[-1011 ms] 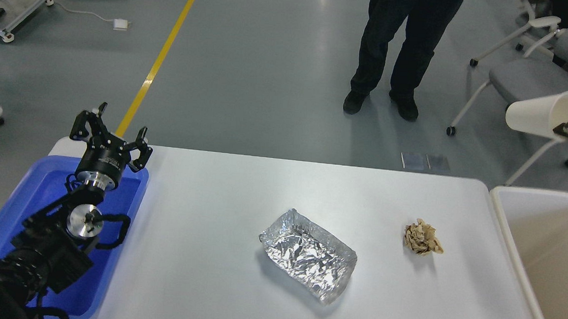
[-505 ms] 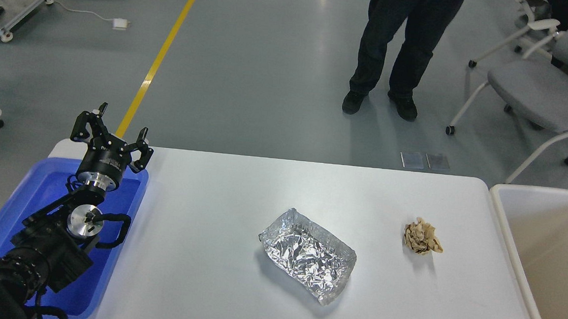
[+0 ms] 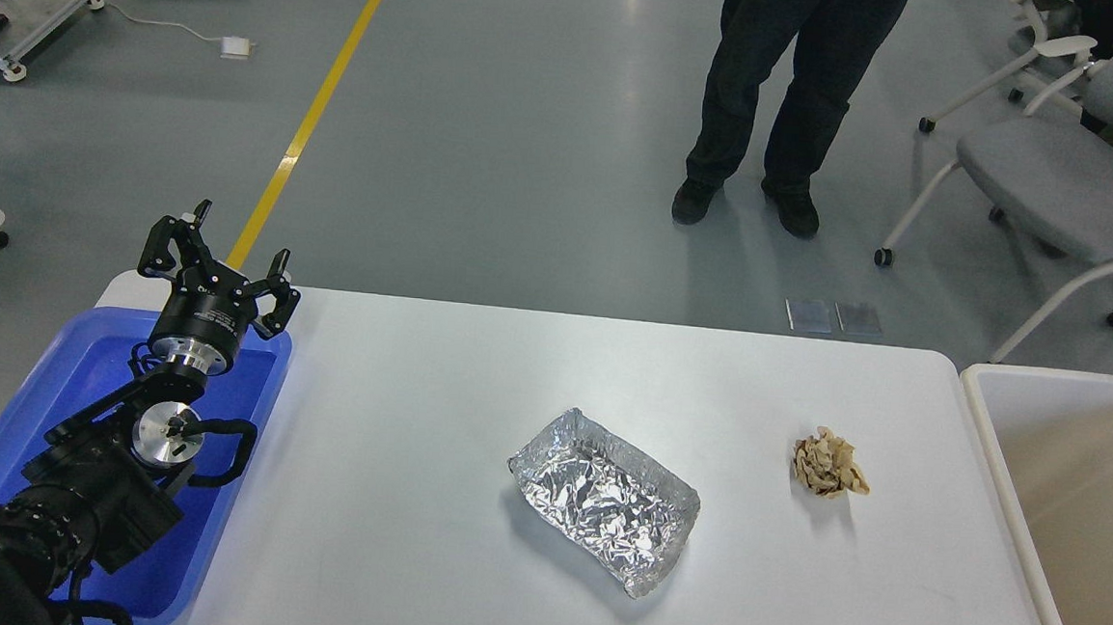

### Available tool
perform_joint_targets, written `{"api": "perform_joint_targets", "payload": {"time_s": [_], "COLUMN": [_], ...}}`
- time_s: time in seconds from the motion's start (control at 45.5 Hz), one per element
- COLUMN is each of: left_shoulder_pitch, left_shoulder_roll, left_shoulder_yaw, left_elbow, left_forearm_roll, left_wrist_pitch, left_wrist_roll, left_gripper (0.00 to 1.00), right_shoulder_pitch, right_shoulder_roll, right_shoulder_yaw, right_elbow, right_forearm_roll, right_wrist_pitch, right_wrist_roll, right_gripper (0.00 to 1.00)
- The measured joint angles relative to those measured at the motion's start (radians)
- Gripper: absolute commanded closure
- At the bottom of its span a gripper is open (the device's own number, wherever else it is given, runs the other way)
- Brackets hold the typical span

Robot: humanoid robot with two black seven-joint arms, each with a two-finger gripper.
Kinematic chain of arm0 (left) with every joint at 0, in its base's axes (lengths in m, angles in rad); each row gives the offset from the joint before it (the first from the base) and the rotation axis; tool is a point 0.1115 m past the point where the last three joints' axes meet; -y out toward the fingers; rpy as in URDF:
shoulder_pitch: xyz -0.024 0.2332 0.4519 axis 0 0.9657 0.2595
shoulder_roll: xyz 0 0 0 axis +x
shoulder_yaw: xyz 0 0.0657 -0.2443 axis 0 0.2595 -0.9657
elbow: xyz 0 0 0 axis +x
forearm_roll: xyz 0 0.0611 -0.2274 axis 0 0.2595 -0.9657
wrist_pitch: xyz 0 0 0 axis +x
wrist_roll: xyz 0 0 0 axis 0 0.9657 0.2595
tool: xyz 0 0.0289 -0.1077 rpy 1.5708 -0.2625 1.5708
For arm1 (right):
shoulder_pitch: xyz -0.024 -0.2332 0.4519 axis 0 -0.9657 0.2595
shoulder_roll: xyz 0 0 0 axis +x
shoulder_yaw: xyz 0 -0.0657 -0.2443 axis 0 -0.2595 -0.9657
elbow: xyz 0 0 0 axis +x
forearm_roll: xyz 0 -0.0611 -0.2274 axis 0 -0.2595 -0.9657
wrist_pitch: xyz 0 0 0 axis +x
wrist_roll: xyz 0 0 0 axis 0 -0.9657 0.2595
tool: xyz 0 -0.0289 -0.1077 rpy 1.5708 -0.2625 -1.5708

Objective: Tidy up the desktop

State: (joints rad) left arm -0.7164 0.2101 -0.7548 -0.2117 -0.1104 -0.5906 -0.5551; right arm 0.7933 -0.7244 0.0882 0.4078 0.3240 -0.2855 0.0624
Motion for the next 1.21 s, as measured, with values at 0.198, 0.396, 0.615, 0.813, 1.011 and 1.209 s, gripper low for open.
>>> {"api": "perform_joint_targets", "payload": {"time_s": [0.198,0.396,0.615,0.813,1.011,1.209], "left_shoulder_pitch": [0.0,0.0,0.0,0.0,0.0,0.0], "left_shoulder_roll": [0.0,0.0,0.0,0.0,0.0,0.0], "left_shoulder_yaw": [0.0,0.0,0.0,0.0,0.0,0.0], "left_elbow": [0.0,0.0,0.0,0.0,0.0,0.0], "left_forearm_roll": [0.0,0.0,0.0,0.0,0.0,0.0], "left_wrist_pitch": [0.0,0.0,0.001,0.001,0.001,0.001], "left_wrist_roll": [0.0,0.0,0.0,0.0,0.0,0.0], "left_gripper": [0.0,0.0,0.0,0.0,0.0,0.0], "right_shoulder_pitch": [-0.066,-0.117,-0.154,-0.17,-0.18,-0.175], "right_shoulder_roll": [0.067,0.103,0.152,0.176,0.199,0.21], "right_shoulder_yaw": [0.059,0.086,0.092,0.094,0.096,0.093], "right_elbow": [-0.128,-0.189,-0.239,-0.257,-0.266,-0.268], "right_forearm_roll": [0.0,-0.005,-0.011,-0.013,-0.014,-0.015], "right_wrist_pitch": [0.07,0.149,0.194,0.213,0.212,0.21], "right_wrist_roll": [-0.095,-0.129,-0.143,-0.147,-0.147,-0.146], "right_gripper": [1.0,1.0,1.0,0.88,0.0,0.0]}}
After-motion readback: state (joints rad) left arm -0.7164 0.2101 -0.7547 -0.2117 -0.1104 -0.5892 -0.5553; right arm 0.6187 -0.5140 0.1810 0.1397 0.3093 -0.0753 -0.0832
